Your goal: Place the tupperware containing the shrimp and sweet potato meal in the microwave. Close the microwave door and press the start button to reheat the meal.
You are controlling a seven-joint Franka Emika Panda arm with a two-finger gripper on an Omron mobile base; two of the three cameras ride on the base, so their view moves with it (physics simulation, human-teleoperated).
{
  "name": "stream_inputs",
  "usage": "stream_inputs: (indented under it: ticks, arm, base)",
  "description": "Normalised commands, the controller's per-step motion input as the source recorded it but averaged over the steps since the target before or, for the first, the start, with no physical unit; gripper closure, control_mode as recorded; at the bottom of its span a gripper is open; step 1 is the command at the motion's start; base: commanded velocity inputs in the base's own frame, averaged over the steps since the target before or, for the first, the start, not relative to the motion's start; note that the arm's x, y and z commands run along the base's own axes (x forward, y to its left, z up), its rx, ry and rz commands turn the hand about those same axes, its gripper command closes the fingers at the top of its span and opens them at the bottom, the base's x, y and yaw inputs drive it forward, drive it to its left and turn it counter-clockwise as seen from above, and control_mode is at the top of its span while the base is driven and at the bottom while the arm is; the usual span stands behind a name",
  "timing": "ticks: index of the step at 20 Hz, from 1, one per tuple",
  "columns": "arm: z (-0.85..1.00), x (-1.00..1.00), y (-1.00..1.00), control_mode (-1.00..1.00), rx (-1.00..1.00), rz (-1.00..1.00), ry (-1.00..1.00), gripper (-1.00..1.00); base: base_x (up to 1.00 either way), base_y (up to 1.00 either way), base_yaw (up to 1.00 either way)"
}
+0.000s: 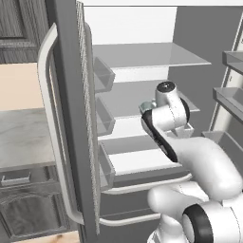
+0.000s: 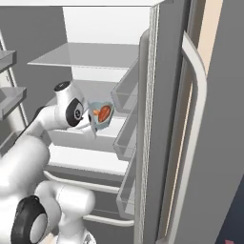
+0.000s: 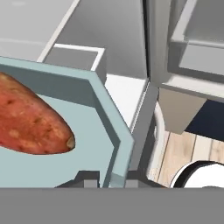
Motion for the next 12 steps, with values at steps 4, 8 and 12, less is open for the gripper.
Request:
stream_inputs:
  ticks: [4,8,12]
  arm:
    - [0.43,-1.00,-0.17,-1.00,0.00,0.07,0.00,1.00]
    - [0.47,-0.91,-0.11,-1.00,0.00,0.06,0.00,1.00]
    - [0.49,-0.78,0.00,-1.00,0.00,0.10,-0.01,1.00]
  base:
    - [0.00,0.00,0.00]
    - [0.00,0.00,0.00]
    - [0.00,0.00,0.00]
